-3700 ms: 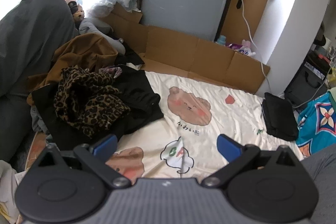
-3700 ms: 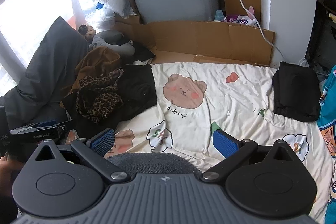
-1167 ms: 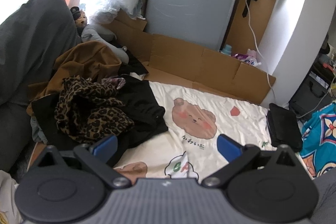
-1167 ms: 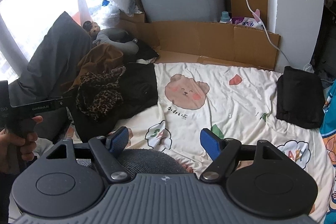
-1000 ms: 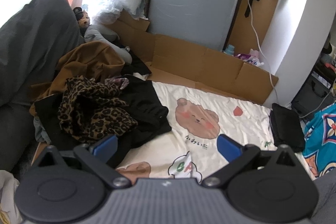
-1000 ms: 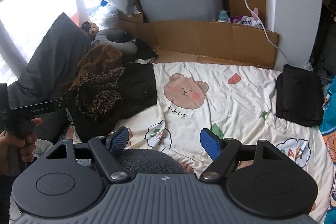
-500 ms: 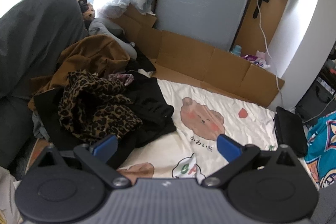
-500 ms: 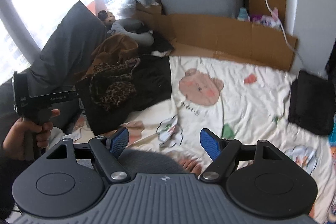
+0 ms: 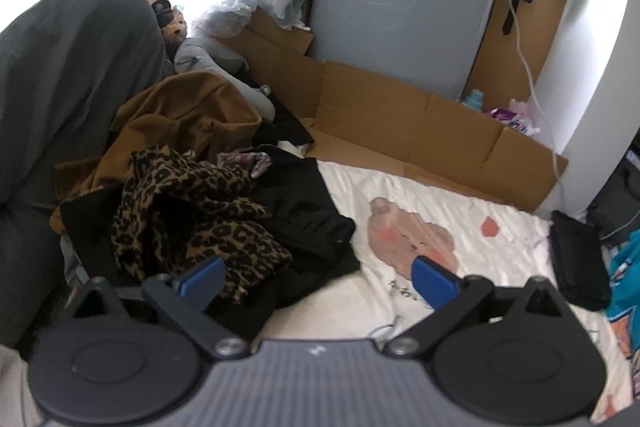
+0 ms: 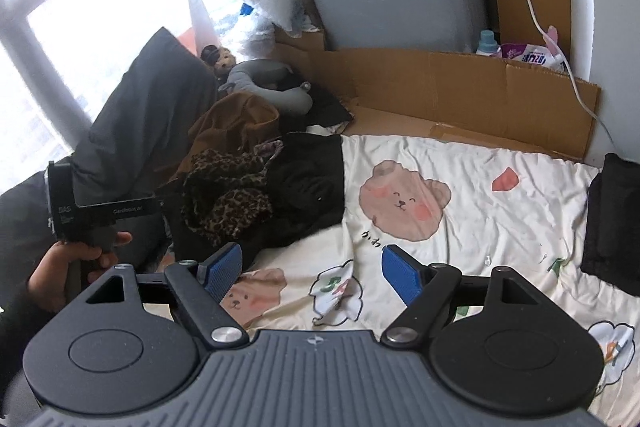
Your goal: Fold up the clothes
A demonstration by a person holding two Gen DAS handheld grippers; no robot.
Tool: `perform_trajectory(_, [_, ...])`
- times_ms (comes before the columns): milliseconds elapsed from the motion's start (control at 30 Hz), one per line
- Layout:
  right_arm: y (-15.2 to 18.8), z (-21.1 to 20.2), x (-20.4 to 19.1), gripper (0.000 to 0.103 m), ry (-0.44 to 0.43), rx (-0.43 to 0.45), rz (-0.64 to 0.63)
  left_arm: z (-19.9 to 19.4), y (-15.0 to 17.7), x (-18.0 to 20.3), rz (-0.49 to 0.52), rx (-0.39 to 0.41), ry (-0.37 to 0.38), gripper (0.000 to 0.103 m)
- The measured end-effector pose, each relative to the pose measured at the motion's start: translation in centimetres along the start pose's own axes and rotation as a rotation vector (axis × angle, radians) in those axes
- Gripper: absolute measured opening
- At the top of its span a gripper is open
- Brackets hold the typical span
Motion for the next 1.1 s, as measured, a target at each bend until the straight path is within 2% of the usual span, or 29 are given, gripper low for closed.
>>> perform_trajectory(267, [0.1, 5.3, 3.7, 0.083, 0.015, 0.006, 0.045, 4.0, -0.2, -3.0, -0.011, -0.048, -0.083, 0.097])
perform_trajectory(333, [0.3, 6.7, 4.4, 0.083, 0.016, 0.008, 0.052, 4.9, -0.1, -3.6, -0.003, -0.055, -0.078, 0.092])
perform_trajectory(467, [0.7, 9.4, 5.5, 0.083, -0.004, 0.009, 0.074, 6.2, -0.1, -4.9, -0.024, -0.051, -0.071, 0.092])
perform_trajectory(633, [1.0, 12.6, 6.4, 0.083, 0.014, 0.009, 0.075, 7.9, 0.3, -6.2, -0.041, -0.066, -0.083, 0.092])
perform_trajectory(867, [1.9, 16.5, 6.6, 0.083, 0.01, -0.035, 0.056, 8.9, 1.3, -6.9, -0.038, -0.033, -0.028, 0.092])
perform_trajectory(1100, [2.1, 17.8, 6.1, 0.083, 0.009, 0.008, 0.076, 9.6, 2.4, -7.3, -0.033, -0.032, -0.024, 0.09])
Point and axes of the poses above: each gripper's, at about its wrist camera, not at the fingertips, and z roughly the way its jaws point, x to its right, y to its underside, the point moved 5 cm from there along z, roughly the way its jaws point, and after that the axes turned 3 degrees about -x, right-handed, at the moved point
